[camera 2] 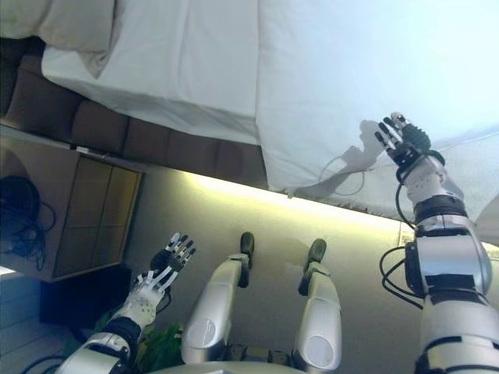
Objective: Make the bed neatly
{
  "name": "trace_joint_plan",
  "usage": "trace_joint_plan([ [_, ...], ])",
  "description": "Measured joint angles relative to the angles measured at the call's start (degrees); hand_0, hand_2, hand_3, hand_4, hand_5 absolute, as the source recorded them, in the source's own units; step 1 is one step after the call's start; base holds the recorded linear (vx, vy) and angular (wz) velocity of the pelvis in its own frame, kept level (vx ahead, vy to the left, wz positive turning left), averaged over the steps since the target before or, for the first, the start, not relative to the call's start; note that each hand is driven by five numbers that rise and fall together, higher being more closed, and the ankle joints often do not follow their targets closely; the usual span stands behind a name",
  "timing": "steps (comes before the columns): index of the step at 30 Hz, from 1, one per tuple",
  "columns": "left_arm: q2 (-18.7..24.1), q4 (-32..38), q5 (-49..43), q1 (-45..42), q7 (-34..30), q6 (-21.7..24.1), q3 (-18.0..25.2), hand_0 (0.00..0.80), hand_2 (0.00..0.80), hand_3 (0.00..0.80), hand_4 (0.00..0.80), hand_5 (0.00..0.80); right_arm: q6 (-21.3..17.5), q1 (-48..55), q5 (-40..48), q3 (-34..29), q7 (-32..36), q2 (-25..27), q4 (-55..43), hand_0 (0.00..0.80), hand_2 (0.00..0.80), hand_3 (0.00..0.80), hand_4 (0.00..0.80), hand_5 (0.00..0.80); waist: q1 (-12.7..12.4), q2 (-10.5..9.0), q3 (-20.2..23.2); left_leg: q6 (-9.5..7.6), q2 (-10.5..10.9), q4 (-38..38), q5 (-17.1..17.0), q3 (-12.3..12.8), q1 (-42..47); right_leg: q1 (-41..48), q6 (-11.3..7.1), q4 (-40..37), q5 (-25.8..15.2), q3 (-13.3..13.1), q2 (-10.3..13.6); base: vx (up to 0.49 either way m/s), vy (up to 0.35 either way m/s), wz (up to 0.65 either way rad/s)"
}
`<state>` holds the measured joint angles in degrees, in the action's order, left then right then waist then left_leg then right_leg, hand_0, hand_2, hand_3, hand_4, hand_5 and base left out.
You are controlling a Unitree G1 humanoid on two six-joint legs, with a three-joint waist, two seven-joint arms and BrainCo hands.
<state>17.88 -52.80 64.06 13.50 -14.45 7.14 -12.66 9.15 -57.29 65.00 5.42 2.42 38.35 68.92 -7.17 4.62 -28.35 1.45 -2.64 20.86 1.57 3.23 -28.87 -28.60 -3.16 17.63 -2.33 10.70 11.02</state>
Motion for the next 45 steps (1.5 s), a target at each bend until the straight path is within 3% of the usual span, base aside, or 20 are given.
trace_joint_plan([
  [11, -0.1, 4.0, 2.6, -0.2, 0.1, 2.8, -3.5, 0.000, 0.000, 0.000, 0.000, 0.000, -1.4, -0.6, 1.0, 0.0, -3.7, -0.4, 0.0, 0.000, 0.000, 0.000, 0.000, 0.000, -0.2, 1.49, -1.2, 0.07, 0.5, 1.1, -1.6, -0.2, -13.6, -15.1, 0.49, 4.0, -0.2, -1.0, 0.5, 0.008, 0.002, 0.03],
  [24, 0.1, 10.8, 7.0, -0.4, -0.8, 4.5, -4.5, 0.000, 0.000, 0.000, 0.000, 0.000, -3.3, -6.1, 1.0, 0.1, -4.4, 1.9, 0.0, 0.000, 0.000, 0.000, 0.000, 0.000, -1.8, 2.05, -1.4, 0.65, 1.0, 6.2, -1.1, -0.9, -20.9, -23.9, 1.64, 12.4, 2.8, -2.0, 1.7, -0.001, -0.002, 0.03],
  [30, 1.3, 10.7, 7.1, -1.1, -1.0, 4.5, -4.2, 0.000, 0.000, 0.000, 0.000, 0.000, -1.3, -6.5, 1.0, 0.1, -5.5, 3.0, 0.3, 0.000, 0.000, 0.000, 0.000, 0.000, -1.7, 2.09, -1.3, 0.36, 0.7, 16.7, 2.9, -1.9, -25.9, -28.1, 1.91, 21.3, 6.3, -2.8, 2.4, -0.024, 0.003, 0.02],
  [37, 1.4, 10.9, 7.0, -1.0, -1.4, 3.4, -4.0, 0.000, 0.000, 0.000, 0.000, 0.000, 1.7, -4.7, 2.1, -0.1, -5.2, 3.0, 2.5, 0.000, 0.000, 0.000, 0.000, 0.000, -1.3, 2.13, -1.3, 0.27, 1.1, 33.1, 9.7, -3.4, -32.9, -34.7, 1.52, 35.1, 10.7, -5.6, 2.6, -0.006, 0.005, -0.12],
  [45, 1.4, 10.0, 7.0, -1.1, -1.4, 3.3, -3.9, 0.000, 0.000, 0.000, 0.000, 0.000, 2.9, 1.2, 2.7, -0.3, -1.9, 2.5, 3.5, 0.000, 0.000, 0.000, 0.000, 0.000, 0.1, 2.12, -1.3, -0.20, 1.0, 40.2, 11.8, -3.5, -35.9, -37.6, 1.18, 41.4, 12.1, -7.1, 3.1, 0.011, 0.003, -0.02],
])
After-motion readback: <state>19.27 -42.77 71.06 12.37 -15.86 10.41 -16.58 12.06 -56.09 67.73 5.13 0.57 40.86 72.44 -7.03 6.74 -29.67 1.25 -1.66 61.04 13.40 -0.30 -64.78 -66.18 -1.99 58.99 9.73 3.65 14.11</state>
